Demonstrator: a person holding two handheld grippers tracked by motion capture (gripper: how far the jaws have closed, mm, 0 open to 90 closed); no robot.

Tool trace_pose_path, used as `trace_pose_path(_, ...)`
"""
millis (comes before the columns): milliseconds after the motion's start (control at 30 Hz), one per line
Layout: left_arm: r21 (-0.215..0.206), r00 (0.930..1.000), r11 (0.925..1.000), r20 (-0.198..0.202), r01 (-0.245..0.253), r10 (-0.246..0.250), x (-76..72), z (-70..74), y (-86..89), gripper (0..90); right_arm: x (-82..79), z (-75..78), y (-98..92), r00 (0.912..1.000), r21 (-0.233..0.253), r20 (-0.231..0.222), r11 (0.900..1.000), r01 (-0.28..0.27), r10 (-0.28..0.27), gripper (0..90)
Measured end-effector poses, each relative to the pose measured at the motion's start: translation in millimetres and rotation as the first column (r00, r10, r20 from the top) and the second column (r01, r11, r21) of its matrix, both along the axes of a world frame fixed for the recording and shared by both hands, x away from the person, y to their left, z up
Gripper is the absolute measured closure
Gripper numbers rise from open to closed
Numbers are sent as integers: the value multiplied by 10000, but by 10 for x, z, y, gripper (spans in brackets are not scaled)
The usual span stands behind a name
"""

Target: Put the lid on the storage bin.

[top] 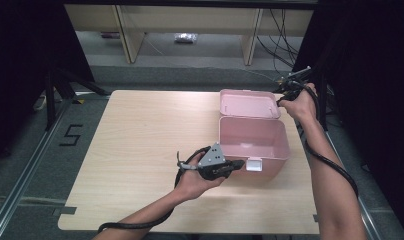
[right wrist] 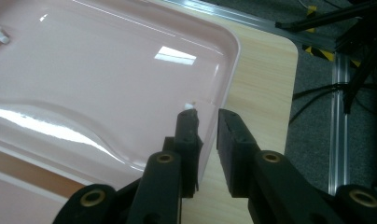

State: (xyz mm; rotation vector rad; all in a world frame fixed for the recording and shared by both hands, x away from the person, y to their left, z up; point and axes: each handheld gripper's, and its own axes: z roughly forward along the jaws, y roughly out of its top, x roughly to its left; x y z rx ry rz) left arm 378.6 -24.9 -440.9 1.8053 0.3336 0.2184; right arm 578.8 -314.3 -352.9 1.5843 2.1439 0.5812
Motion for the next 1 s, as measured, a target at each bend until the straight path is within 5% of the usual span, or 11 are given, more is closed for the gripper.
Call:
trace_pose_path(500, 59, 9996, 9998, 199, 180, -181, 82, -154, -248, 895, 132, -73, -48, 9987, 238, 69, 9984, 511, -513, 797)
trace_pose_path(533, 77, 9996, 9998, 232, 163, -164, 84, -161, -261, 895, 124, -81, -18, 9960, 527, -182, 9947, 881, -873, 796)
trace_pose_path(600, -7, 9995, 9998, 272, 178, -178, 90, -177, -291, 894, 151, -105, -58, 9986, 223, 163, 9985, 499, -503, 795)
trace_pose_path(800, 130, 9992, 9999, 391, 76, -81, 96, -210, -332, 895, 168, -121, -12, 9953, 468, -252, 9945, 942, -931, 789)
trace_pose_path(1000, 78, 9989, 9998, 425, 209, -212, 105, -244, -339, 894, 199, -144, -5, 9988, 221, -34, 9986, 490, -489, 790)
